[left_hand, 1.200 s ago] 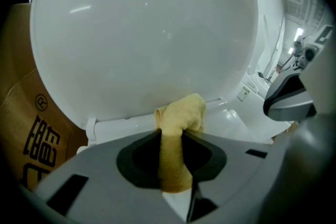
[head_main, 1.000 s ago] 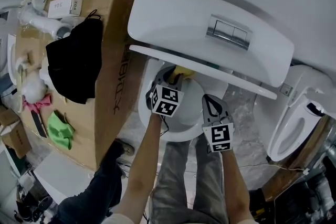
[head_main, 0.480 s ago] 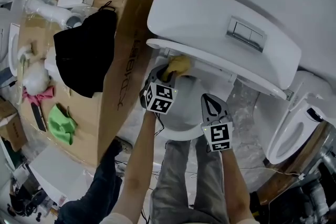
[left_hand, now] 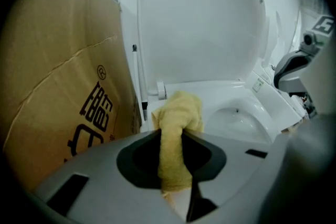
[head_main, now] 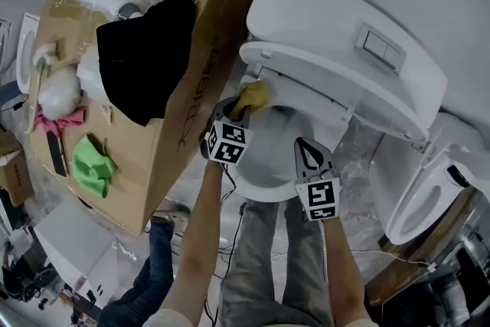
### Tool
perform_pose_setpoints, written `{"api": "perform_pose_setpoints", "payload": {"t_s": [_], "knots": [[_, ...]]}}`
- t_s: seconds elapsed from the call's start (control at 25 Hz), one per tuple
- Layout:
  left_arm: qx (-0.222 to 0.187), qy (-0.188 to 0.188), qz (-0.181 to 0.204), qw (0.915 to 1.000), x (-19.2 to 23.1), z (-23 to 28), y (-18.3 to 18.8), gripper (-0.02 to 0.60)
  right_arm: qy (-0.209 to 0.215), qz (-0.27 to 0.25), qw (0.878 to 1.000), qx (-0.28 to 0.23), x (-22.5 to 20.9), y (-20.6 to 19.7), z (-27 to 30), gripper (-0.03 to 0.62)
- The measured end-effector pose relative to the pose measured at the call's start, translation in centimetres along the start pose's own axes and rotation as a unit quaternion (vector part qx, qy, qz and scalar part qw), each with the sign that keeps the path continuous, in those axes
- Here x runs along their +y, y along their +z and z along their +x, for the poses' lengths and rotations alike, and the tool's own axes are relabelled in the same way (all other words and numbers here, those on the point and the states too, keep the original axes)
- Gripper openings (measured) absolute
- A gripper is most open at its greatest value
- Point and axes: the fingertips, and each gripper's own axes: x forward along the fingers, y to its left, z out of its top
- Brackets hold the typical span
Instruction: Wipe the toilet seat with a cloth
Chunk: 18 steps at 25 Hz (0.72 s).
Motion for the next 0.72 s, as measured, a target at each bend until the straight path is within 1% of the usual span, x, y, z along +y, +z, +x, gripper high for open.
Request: {"api": "perform_pose_setpoints", "payload": {"t_s": [0.28,0.52,0.72], "knots": [[0.002,0.017,-0.018,0.9997,0.6,-1.0,-2.0,0.100,0.010,-0.015,1.000,0.001,1.1,-0.5,-0.3,0.008],[0.005,0.036,-0.048,0.9982,0.8,-2.3,-4.2,0.098,0.018,-0.006,1.000,0.005,1.9,-1.1,-0.8,0.008],[0.007,0.049,-0.064,0.9968,0.1,-4.3,-5.7,0.097,0.024,-0.026,0.999,0.003,2.4,-1.2,-1.8,0.008]]}}
